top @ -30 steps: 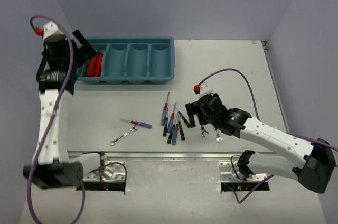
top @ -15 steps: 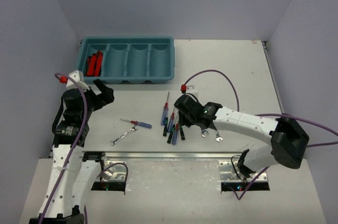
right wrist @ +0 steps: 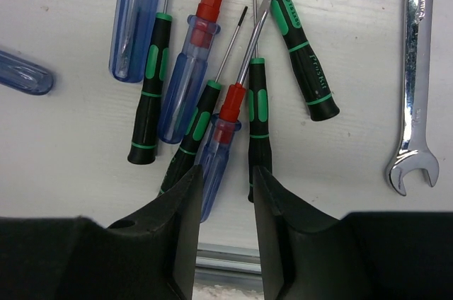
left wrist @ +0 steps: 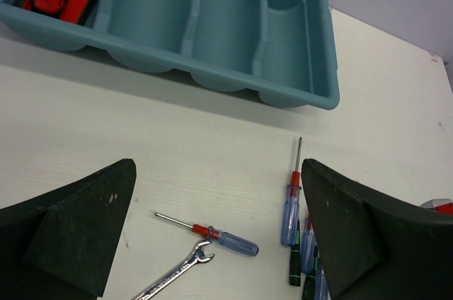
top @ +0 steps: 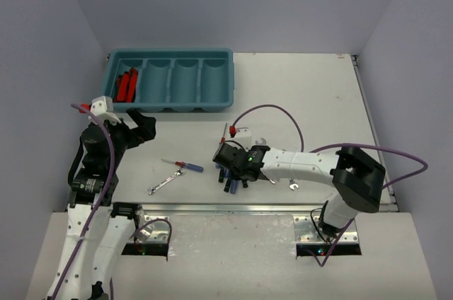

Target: Sort the tools into containers

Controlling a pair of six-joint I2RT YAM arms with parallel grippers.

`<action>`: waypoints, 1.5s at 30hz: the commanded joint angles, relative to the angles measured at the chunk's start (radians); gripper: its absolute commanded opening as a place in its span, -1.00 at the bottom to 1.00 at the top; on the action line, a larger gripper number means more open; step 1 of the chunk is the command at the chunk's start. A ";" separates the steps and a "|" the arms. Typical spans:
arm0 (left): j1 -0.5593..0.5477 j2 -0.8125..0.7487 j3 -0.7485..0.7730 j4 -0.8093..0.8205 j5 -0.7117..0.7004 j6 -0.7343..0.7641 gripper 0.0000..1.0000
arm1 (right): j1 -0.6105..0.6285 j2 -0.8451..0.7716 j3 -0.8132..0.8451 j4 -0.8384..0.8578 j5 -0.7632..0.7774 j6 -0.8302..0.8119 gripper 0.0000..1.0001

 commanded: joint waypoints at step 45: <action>-0.038 -0.022 0.029 0.050 0.068 0.012 1.00 | 0.040 0.008 0.012 -0.022 0.070 0.120 -0.69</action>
